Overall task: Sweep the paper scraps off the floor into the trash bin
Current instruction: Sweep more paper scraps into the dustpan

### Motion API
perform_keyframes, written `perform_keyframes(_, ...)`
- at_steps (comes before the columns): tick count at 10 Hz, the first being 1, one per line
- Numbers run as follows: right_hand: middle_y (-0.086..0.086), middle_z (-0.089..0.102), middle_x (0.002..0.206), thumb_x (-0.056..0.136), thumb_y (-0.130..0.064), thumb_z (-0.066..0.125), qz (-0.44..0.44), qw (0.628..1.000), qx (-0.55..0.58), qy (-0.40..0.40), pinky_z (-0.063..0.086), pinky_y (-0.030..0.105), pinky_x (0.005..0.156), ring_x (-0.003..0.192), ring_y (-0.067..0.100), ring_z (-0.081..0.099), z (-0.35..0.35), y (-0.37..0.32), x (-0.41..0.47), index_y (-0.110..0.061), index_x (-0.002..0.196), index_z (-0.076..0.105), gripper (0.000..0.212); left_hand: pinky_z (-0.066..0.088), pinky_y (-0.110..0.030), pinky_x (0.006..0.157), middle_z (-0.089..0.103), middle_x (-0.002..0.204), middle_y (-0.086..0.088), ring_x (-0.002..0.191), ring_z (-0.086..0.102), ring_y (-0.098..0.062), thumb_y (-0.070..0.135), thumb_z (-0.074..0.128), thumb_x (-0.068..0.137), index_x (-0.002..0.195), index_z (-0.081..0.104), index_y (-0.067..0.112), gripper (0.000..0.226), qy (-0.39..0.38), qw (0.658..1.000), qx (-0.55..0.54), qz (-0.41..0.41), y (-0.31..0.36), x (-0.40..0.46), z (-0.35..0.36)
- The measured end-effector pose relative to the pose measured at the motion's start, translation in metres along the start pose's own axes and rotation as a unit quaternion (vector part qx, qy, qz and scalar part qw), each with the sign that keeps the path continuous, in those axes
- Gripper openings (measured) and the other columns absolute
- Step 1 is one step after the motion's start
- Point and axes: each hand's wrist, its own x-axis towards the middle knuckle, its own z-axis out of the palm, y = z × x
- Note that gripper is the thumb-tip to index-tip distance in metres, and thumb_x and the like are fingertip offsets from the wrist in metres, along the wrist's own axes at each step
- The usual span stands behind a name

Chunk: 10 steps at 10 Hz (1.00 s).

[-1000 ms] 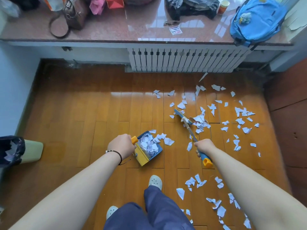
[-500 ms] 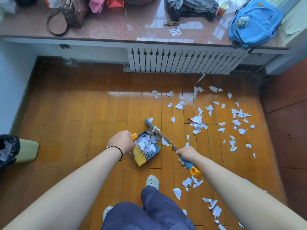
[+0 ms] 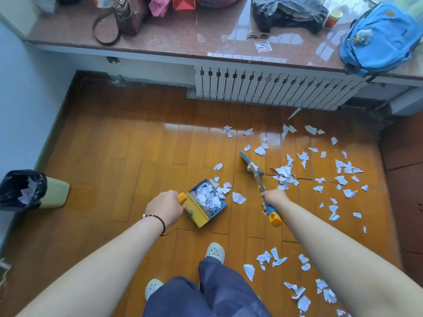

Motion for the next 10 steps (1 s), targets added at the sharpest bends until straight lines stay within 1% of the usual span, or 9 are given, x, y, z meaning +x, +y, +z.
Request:
perform_keyframes(1,0.002,0.046,0.072,0.096,-0.018,0.051,-0.028,0.996,-0.078,0.011,0.037,0.023,0.051,0.057,0.014,0.042,0.007,-0.012,0.007,-0.001,0.125,0.057,0.034,0.043,-0.029,0.06,0.055,0.075,0.003,0.076,0.059,-0.026,0.039,0.059,0.098,0.089,0.056,0.019,0.022,0.007,1.0,-0.011,-0.021,-0.018,-0.004,0.004)
perform_keyframes(2,0.001,0.045,0.071,0.096,-0.016,0.052,-0.033,0.993,-0.114,-0.003,0.041,0.023,0.055,0.059,0.014,0.043,0.032,-0.012,0.005,-0.009,0.088,0.056,0.012,0.042,-0.028,0.058,0.059,0.076,0.001,0.075,0.06,-0.026,0.04,0.058,0.098,0.09,0.058,0.018,0.023,0.011,0.999,-0.017,-0.037,-0.032,-0.003,0.004)
perform_keyframes(3,0.005,0.051,0.079,0.094,-0.014,0.051,-0.035,0.986,-0.16,-0.007,0.047,0.034,0.075,0.075,0.024,0.051,0.055,0.0,0.005,-0.012,0.072,0.047,0.023,0.043,-0.028,0.056,0.061,0.076,0.0,0.073,0.061,-0.025,0.039,0.06,0.097,0.087,0.059,0.018,0.024,0.01,0.998,-0.025,-0.049,-0.041,-0.002,0.006)
perform_keyframes(4,0.009,0.053,0.084,0.094,-0.011,0.047,-0.06,0.967,-0.245,-0.023,0.042,0.03,0.067,0.082,0.027,0.052,0.069,0.02,0.002,-0.012,0.072,0.046,0.022,0.042,-0.028,0.055,0.06,0.076,0.001,0.072,0.06,-0.024,0.04,0.06,0.098,0.085,0.057,0.019,0.025,0.008,0.999,-0.02,-0.047,-0.042,-0.001,0.005)
perform_keyframes(5,0.008,0.055,0.076,0.093,-0.011,0.045,-0.053,0.946,-0.318,-0.044,0.041,0.027,0.051,0.067,0.023,0.056,0.07,0.036,-0.008,-0.007,0.092,0.052,0.008,0.04,-0.027,0.053,0.059,0.075,0.001,0.072,0.06,-0.023,0.039,0.059,0.098,0.086,0.056,0.019,0.023,0.0,0.999,-0.019,-0.039,-0.038,0.003,0.0)
perform_keyframes(6,0.011,0.059,0.082,0.091,-0.011,0.046,-0.063,0.935,-0.342,-0.063,0.046,0.029,0.054,0.07,0.028,0.061,0.062,0.046,-0.015,-0.005,0.096,0.056,0.012,0.042,-0.029,0.057,0.06,0.077,0.0,0.077,0.063,-0.025,0.04,0.061,0.097,0.088,0.058,0.019,0.023,0.0,0.999,-0.025,-0.038,-0.036,0.007,-0.008)
perform_keyframes(7,0.009,0.057,0.078,0.092,-0.011,0.05,-0.071,0.936,-0.339,-0.068,0.046,0.028,0.054,0.071,0.026,0.064,0.044,0.047,-0.03,-0.004,0.097,0.061,0.014,0.044,-0.029,0.06,0.06,0.076,0.0,0.077,0.063,-0.025,0.04,0.063,0.096,0.083,0.056,0.019,0.026,-0.009,0.999,-0.033,-0.034,-0.038,0.005,-0.012)
perform_keyframes(8,0.006,0.056,0.067,0.091,-0.014,0.055,-0.084,0.959,-0.265,-0.056,0.044,0.026,0.045,0.052,0.019,0.054,0.024,0.054,-0.042,-0.01,0.089,0.058,0.006,0.045,-0.029,0.061,0.061,0.076,-0.002,0.077,0.064,-0.026,0.04,0.064,0.095,0.082,0.057,0.018,0.027,-0.014,0.999,-0.036,-0.031,-0.042,0.002,-0.013)
perform_keyframes(10,0.015,0.049,0.055,0.093,-0.007,0.052,-0.017,0.993,-0.107,-0.046,0.04,0.025,0.042,0.036,0.02,0.043,0.014,0.086,-0.053,0.001,0.096,0.058,0.01,0.044,-0.029,0.058,0.061,0.074,-0.001,0.072,0.061,-0.023,0.041,0.065,0.095,0.08,0.055,0.018,0.029,0.01,0.999,-0.023,-0.022,-0.064,-0.007,-0.004)
